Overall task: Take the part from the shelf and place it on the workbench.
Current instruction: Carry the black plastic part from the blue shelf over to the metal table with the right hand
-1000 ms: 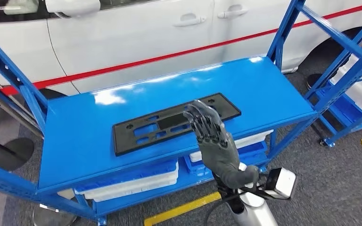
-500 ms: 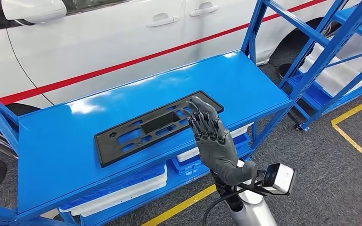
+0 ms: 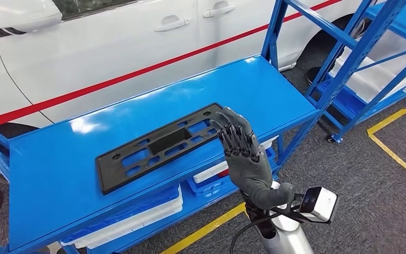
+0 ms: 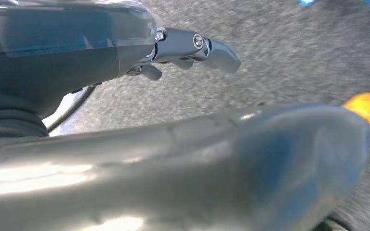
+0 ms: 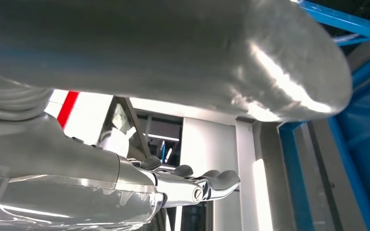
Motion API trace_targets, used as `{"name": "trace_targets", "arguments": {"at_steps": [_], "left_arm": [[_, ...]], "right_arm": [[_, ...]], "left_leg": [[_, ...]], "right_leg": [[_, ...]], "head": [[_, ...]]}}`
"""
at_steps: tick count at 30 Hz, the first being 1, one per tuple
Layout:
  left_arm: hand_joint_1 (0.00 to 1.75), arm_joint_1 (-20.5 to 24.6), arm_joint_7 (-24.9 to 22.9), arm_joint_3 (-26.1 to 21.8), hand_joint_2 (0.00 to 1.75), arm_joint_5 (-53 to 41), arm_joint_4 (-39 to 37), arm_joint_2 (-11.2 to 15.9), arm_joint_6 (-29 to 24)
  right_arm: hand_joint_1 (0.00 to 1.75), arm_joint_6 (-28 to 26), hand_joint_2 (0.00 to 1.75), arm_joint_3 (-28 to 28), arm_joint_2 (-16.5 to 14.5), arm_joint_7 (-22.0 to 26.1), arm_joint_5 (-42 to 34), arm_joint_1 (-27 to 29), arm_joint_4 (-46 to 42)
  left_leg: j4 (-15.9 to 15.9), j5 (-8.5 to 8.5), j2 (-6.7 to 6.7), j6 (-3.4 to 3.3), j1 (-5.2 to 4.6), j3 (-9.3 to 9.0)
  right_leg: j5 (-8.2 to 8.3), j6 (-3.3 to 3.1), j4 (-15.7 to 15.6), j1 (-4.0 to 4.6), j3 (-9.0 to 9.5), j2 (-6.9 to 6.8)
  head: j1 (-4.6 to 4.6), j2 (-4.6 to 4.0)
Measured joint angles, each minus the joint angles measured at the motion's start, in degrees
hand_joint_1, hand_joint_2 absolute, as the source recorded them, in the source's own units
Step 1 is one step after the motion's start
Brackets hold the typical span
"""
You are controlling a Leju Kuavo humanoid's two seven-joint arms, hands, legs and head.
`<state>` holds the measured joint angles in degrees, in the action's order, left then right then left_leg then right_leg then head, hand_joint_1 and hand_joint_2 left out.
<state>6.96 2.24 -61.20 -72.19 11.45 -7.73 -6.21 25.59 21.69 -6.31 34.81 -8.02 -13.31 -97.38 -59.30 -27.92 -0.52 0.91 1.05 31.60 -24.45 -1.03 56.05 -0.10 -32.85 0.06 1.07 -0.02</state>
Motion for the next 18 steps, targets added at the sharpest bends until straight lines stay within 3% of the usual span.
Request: {"name": "trace_targets", "arguments": {"at_steps": [1, 3, 4, 5, 6, 8, 9, 10, 13, 15, 16, 18], "left_arm": [[0.00, 0.1, 0.0, 0.0, 0.00, -0.1, 0.0, 0.0, 0.0], [0.00, 0.0, 0.0, 0.0, 0.00, -0.2, 0.0, 0.0, 0.0], [0.00, 0.0, -0.1, 0.0, 0.00, -0.2, 0.0, 0.0, 0.0], [0.00, -0.1, -0.2, 0.0, 0.00, -0.2, 0.0, 0.0, 0.0], [0.00, -0.2, -0.3, 0.0, 0.00, -0.3, 0.0, 0.0, 0.0], [0.00, -0.2, -0.5, 0.0, 0.00, -0.3, 0.0, 0.1, 0.0], [0.00, -0.2, -0.4, 0.0, 0.00, -0.3, 0.0, 0.1, 0.1], [0.00, -0.2, -0.3, 0.0, 0.00, -0.3, 0.0, 0.1, 0.2], [0.00, -0.1, 0.0, 0.0, 0.00, -0.3, 0.0, 0.1, 0.4], [0.00, -0.1, 0.1, 0.0, 0.00, -0.3, 0.0, 0.1, 0.4], [0.00, 0.0, 0.1, 0.0, 0.00, -0.2, 0.0, 0.1, 0.4], [0.00, 0.1, 0.2, 0.0, 0.00, -0.2, 0.0, 0.1, 0.2]], "right_arm": [[0.00, 0.0, 0.00, 0.0, 0.0, 0.1, 0.0, 0.0, -0.1], [0.00, 0.0, 0.00, 0.0, 0.0, 0.2, 0.2, 0.2, -0.1], [0.00, 0.0, 0.00, 0.0, 0.0, 0.2, 0.3, 0.3, -0.1], [0.00, 0.0, 0.00, -0.1, 0.0, 0.2, 0.3, 0.5, -0.1], [0.00, 0.0, 0.00, -0.1, 0.0, 0.2, 0.4, 0.5, -0.1], [0.00, 0.0, 0.00, -0.1, 0.0, 0.2, 0.4, 0.6, -0.1], [0.00, 0.1, 0.00, -0.1, 0.0, 0.2, 0.4, 0.6, -0.1], [0.00, 0.1, 0.44, -0.1, 0.0, 0.3, 0.4, 0.5, -0.1], [0.00, 0.2, 1.75, -0.1, 0.0, 0.4, 0.5, 0.5, -0.1], [0.00, 0.3, 1.75, -0.1, 0.0, 0.4, 0.5, 0.4, -0.2], [0.00, 0.3, 1.75, -0.1, 0.0, 0.4, 0.5, 0.4, -0.2], [0.00, 0.2, 1.75, -0.1, 0.0, 0.5, 0.5, 0.3, -0.2]], "left_leg": [[-2.5, -1.23, 0.06, 0.09, -0.03, 1.05], [-10.2, -4.35, 0.17, 0.19, 0.01, 5.15], [-13.4, -5.20, 0.18, 0.28, 0.02, 7.21], [-14.8, -4.90, 0.17, 0.38, 0.03, 8.45], [-14.0, -3.42, 0.17, 0.46, 0.06, 8.66], [-7.1, 1.47, 0.19, 0.43, 0.11, 6.37], [-3.7, 3.07, 0.24, 0.31, 0.06, 5.04], [-1.5, 3.89, 0.31, 0.06, 0.03, 4.15], [-0.7, 3.55, 0.50, -0.84, -0.12, 3.93], [-0.3, 3.51, 0.48, -1.43, 0.03, 3.67], [-0.1, 3.49, 0.46, -1.68, 0.17, 3.52], [-0.1, 3.35, 0.40, -1.97, 0.20, 3.41]], "right_leg": [[0.06, -0.27, -0.6, -0.14, 0.70, -0.02], [-0.25, -0.65, -0.7, 0.02, 1.35, -0.02], [-0.49, -0.72, -0.5, 0.09, 1.50, 0.09], [-0.77, -0.71, -0.2, 0.14, 1.64, 0.25], [-1.12, -0.61, 0.1, 0.14, 1.83, 0.44], [-2.21, -0.22, 1.0, 0.04, 2.22, 0.73], [-2.82, 0.08, 1.6, 0.12, 2.25, 0.84], [-3.29, 0.37, 2.1, 0.18, 2.16, 0.90], [-3.85, 1.05, 2.5, 0.29, 1.85, 0.94], [-4.87, 1.65, 3.8, 0.17, 1.40, 0.74], [-6.08, 2.01, 6.0, 0.07, 0.36, 0.60], [-9.18, 2.62, 13.3, -0.21, -3.67, 0.35]], "head": [[0.10, 0.00], [0.23, -0.01], [0.22, -0.01], [0.22, -0.01], [0.22, -0.01], [0.22, -0.01], [0.25, -0.01], [0.23, -0.01], [0.23, -0.01], [0.02, -0.01], [-0.12, -0.01], [-0.39, -0.01]]}}
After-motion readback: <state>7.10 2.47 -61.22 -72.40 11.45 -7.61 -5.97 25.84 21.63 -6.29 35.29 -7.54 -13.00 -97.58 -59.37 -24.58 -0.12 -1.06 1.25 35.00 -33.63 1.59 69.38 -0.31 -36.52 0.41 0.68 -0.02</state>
